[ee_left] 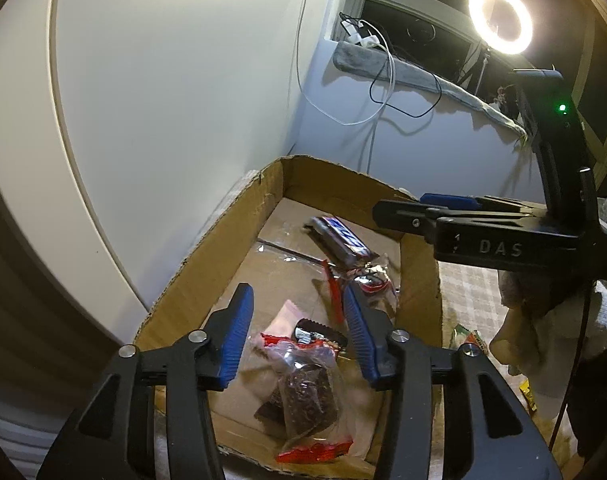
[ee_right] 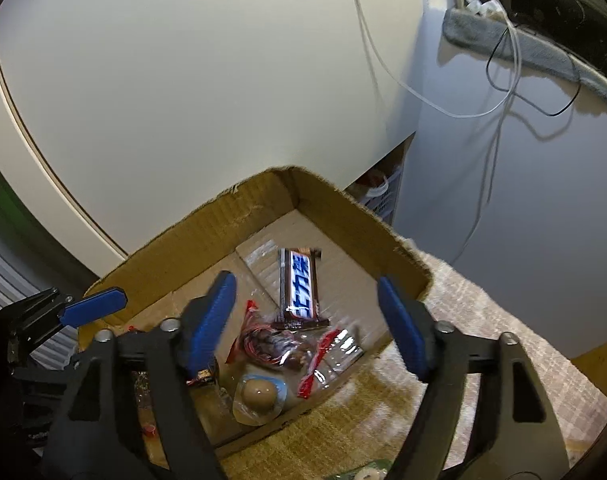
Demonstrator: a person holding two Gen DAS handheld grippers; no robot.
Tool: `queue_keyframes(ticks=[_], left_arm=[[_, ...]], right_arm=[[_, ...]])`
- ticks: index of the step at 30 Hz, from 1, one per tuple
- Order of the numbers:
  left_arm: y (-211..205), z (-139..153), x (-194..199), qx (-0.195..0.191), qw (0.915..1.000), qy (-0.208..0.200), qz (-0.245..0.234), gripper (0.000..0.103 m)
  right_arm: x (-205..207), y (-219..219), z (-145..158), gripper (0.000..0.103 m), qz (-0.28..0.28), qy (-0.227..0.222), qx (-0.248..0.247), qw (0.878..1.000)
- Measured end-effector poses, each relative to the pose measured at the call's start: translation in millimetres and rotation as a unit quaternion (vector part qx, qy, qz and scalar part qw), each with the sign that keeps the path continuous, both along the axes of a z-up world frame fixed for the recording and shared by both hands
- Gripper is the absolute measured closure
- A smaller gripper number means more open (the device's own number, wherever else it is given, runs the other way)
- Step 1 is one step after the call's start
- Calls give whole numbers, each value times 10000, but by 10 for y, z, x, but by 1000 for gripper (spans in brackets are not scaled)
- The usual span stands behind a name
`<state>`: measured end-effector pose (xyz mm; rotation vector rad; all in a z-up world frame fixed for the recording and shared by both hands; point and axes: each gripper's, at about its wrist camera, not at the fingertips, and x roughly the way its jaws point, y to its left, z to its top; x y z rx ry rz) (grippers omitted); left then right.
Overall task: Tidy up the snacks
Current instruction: 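Carry both snacks into the cardboard box and open both tools, then move both tools out of the box toward the wrapped bread loaf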
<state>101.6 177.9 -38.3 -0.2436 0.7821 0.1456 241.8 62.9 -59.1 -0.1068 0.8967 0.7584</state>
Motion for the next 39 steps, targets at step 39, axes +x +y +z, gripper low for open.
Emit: queue_keyframes(ticks=[39], left_arm=[[-1394, -10, 269, -514, 9903, 33, -1289, 33]], right_arm=[[-291, -2552, 43, 16, -1755, 376, 126, 9837]])
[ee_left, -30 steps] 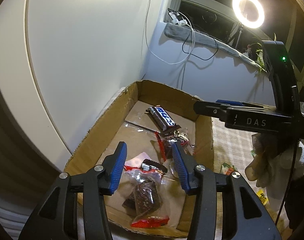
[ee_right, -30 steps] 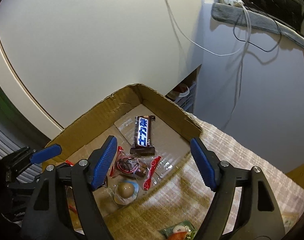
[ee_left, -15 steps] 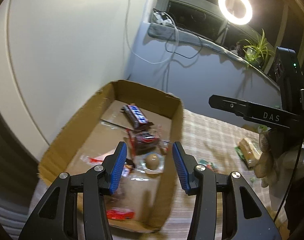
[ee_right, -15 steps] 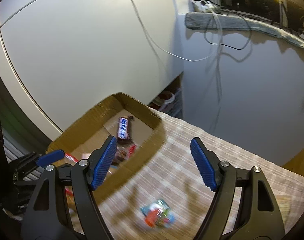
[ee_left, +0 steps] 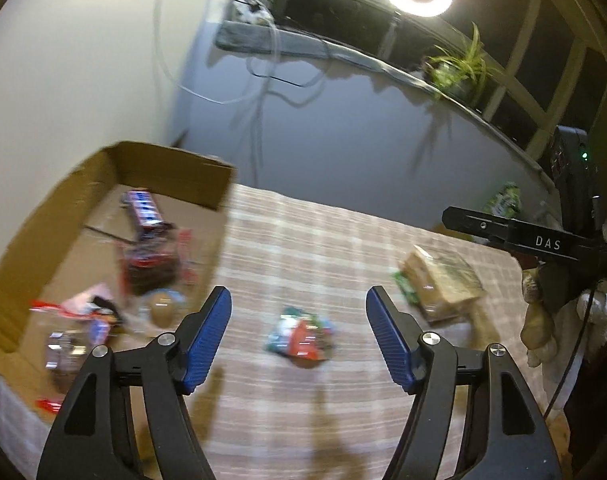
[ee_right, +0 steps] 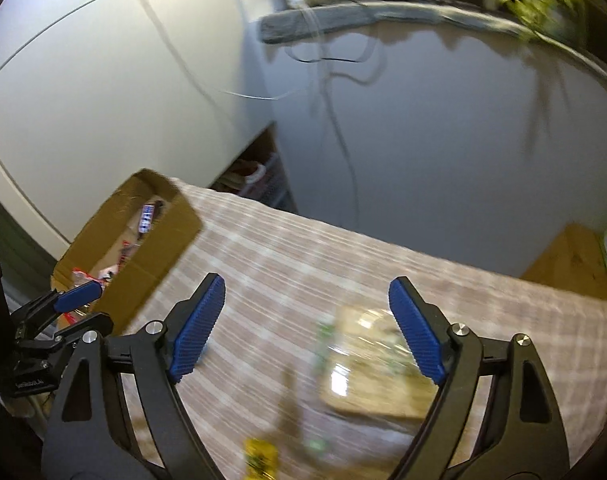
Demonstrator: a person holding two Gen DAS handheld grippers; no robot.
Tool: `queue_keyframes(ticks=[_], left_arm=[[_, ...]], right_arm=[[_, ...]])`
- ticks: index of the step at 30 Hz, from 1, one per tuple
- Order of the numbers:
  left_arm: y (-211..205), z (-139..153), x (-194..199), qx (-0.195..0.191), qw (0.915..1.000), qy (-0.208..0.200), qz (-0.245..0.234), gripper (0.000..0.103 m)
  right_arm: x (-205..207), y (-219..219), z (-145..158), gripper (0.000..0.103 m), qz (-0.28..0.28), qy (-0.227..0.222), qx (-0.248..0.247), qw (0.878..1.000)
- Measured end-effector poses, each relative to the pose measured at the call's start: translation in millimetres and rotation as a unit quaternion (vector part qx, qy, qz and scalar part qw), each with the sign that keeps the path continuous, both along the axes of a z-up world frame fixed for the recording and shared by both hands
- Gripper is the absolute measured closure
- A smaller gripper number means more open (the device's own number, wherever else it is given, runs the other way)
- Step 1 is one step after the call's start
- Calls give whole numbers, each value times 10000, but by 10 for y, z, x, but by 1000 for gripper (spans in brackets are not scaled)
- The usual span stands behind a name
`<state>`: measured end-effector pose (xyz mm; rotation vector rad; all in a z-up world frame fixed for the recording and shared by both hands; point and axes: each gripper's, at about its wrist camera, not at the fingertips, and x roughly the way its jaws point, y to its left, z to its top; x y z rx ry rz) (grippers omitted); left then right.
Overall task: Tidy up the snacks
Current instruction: 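Move both tools out of the box toward the wrapped bread loaf, then close the left tool on the bread loaf while the right tool grips its other side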
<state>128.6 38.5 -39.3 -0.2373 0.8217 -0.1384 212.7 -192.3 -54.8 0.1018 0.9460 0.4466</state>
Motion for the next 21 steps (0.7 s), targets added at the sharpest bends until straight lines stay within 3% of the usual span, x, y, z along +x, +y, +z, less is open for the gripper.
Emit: queue_keyframes(ticks=[6, 13, 21], left_arm=[[-416, -54, 122, -134, 9988, 108, -463, 33], [-785, -175, 318, -375, 9951, 340, -851, 33], [-1099, -380, 562, -510, 9907, 621, -1102, 33]], right_arm=[[-40, -548, -190, 6, -340, 427, 190, 9983], [-24, -898, -452, 6, -418, 957, 683, 9922], [34, -990, -722, 6, -410, 1383, 1135, 9830]])
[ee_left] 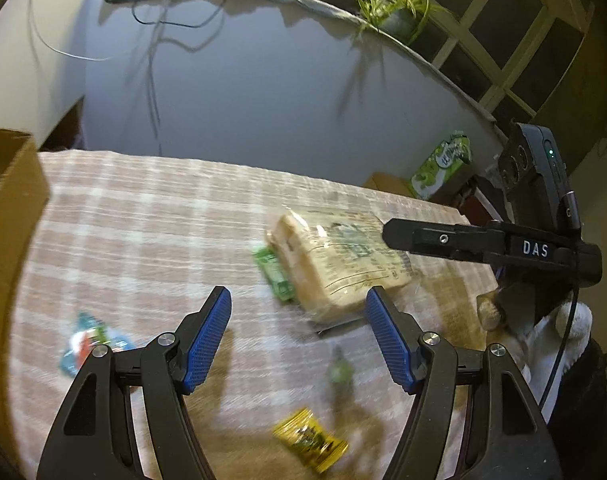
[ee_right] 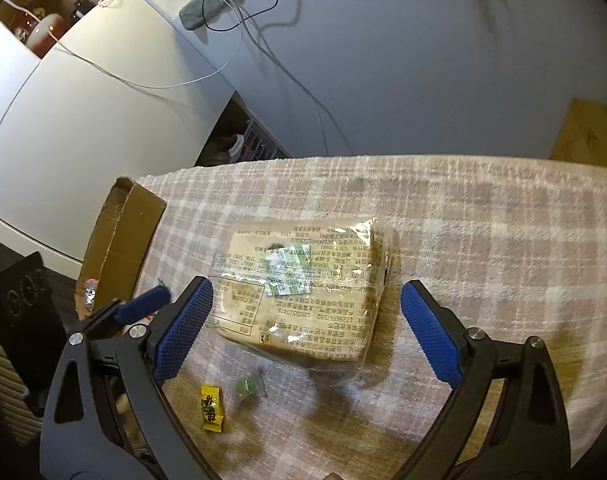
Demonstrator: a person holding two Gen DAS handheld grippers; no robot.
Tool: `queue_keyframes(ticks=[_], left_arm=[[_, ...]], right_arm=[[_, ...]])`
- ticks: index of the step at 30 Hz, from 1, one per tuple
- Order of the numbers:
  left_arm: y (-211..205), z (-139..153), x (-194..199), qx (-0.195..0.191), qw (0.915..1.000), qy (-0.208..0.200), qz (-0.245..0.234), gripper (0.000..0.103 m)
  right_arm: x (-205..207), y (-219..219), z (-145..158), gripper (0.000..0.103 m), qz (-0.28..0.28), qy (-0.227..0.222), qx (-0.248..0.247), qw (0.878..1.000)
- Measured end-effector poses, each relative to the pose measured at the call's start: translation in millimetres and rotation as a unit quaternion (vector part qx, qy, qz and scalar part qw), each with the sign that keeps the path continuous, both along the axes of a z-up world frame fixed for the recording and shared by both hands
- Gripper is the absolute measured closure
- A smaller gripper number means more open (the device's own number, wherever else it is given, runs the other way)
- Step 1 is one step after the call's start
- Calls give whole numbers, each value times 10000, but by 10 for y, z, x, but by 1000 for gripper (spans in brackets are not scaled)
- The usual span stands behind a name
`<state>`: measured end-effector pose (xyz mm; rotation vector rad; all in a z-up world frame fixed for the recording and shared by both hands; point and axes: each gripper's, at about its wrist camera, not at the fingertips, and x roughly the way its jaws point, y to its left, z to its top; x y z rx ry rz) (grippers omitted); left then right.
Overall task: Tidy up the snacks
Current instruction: 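Close the left tool on the bread loaf while the right tool grips its other side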
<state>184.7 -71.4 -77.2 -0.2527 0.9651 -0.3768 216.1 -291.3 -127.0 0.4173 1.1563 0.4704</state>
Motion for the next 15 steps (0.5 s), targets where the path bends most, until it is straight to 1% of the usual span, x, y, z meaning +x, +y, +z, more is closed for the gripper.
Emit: queue_keyframes(ticks=[7, 11, 15], left_arm=[[-204, -63, 105, -11, 9998, 32, -205, 33], [-273, -97, 154, 3, 9995, 64, -293, 33], [-317, -131, 198, -61, 9992, 128, -367, 33]], right_arm=[[38, 37, -82, 6, 129, 104, 186, 9997], [55, 86, -111, 6, 159, 141, 232, 9995], [53, 105, -144, 6, 186, 194, 243, 9993]])
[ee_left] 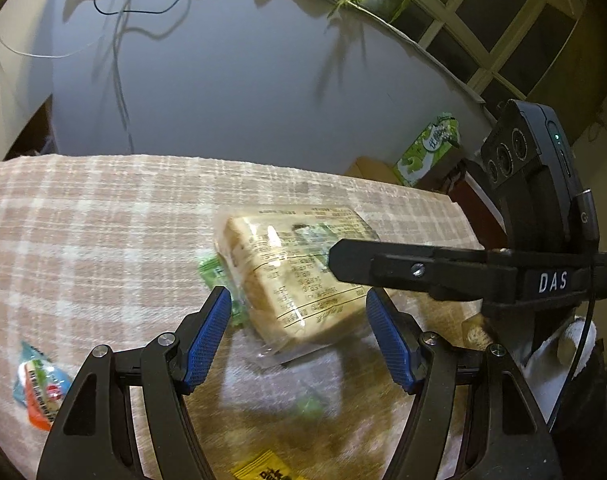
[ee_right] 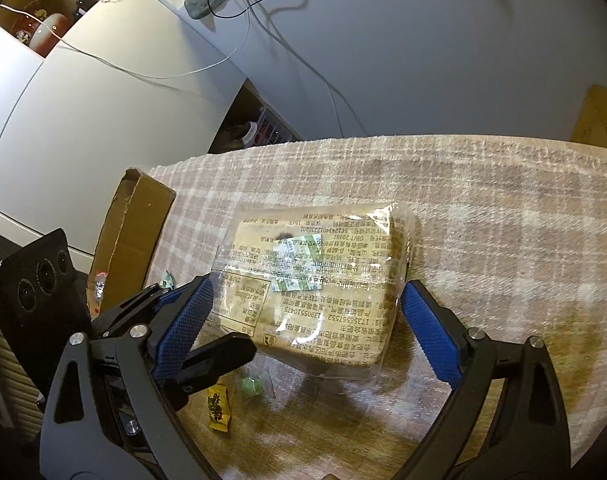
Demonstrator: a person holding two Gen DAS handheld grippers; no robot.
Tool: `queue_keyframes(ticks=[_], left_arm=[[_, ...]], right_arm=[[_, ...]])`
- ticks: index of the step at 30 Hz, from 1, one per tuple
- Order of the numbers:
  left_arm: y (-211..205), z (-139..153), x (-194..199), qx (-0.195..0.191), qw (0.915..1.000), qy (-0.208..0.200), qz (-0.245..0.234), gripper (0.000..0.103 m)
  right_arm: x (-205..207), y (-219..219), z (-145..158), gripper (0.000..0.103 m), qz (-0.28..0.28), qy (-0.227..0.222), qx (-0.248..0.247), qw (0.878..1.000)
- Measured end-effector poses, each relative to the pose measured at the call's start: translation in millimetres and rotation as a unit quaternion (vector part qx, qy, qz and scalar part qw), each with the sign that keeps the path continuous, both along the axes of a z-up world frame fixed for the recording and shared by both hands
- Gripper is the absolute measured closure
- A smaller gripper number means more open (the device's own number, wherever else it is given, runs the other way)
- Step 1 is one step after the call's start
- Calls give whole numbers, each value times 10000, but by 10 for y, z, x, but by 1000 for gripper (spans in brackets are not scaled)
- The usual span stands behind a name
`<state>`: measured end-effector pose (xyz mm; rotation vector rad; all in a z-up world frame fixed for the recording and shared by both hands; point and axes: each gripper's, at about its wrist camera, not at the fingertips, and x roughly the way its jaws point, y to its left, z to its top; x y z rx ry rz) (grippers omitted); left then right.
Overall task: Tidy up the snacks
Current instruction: 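Close the left tool on the bread loaf while the right tool grips its other side, then carry the bread loaf with both tools into the box and open them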
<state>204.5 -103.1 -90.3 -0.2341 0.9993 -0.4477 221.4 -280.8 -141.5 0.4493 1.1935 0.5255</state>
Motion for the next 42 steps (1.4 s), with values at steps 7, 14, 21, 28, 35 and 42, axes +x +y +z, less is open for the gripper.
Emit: queue_keyframes(ticks=[7, 14, 21, 28, 35, 42], left_arm=[[-14, 8, 25, 30, 10000, -37, -77, 34], [-72, 52, -16, 113, 9998, -150, -94, 34], [17, 217, -117, 98, 9992, -382, -47, 34], [250, 415, -290, 30, 9978, -651, 110, 34], [594, 624, -515, -22, 9944, -967, 428, 34], [1035, 756, -719, -30, 9894, -1201, 810, 34]], right_arm=[[-27, -6, -13, 21, -61, 22, -103, 9999], [-75, -13, 44, 27, -107, -16, -66, 9999], [-142, 121, 255, 27, -63, -227, -157, 9996], [-211, 358, 514, 27, 84, -481, -235, 9985], [-280, 756, 816, 27, 368, -793, -289, 9958], [-302, 1267, 1020, 27, 721, -1038, -295, 9915]])
